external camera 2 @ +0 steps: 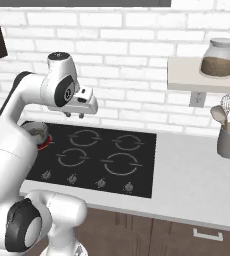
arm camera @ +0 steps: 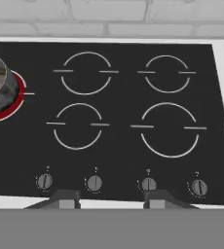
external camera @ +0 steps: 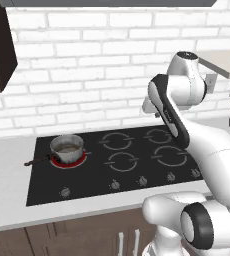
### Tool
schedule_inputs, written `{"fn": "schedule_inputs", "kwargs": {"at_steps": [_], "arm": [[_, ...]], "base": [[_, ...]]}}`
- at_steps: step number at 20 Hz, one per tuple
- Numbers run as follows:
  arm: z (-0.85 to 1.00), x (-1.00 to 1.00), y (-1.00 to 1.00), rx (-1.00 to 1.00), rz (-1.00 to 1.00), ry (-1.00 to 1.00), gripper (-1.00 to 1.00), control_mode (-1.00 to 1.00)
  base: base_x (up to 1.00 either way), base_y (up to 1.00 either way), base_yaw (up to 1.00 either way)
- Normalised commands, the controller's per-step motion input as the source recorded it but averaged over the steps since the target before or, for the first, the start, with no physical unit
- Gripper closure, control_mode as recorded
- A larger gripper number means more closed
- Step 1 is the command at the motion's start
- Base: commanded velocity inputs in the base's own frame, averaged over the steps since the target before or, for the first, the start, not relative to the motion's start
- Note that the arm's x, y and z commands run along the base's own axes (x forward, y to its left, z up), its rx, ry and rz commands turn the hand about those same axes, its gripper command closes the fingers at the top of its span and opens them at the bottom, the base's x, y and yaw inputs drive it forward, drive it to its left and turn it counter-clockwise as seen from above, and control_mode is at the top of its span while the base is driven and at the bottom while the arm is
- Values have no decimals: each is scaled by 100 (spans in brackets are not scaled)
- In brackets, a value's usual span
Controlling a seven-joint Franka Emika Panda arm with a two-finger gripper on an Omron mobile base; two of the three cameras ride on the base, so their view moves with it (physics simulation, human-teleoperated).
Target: Turn off the front left burner of the stove.
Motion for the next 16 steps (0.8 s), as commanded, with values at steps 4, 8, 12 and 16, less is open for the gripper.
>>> {"fn": "schedule_inputs", "kwargs": {"at_steps": [4, 8, 12, 16], "arm": [[-2, -24, 23, -6, 5, -2, -100, -100], [-18, -51, 94, -26, 31, 0, -100, -100], [-30, -45, 100, -34, 42, 1, -100, -100], [-44, -9, 100, -20, 49, 7, -100, -100]], "base": [[0, 0, 0], [0, 0, 0], [0, 0, 0], [0, 0, 0]]}}
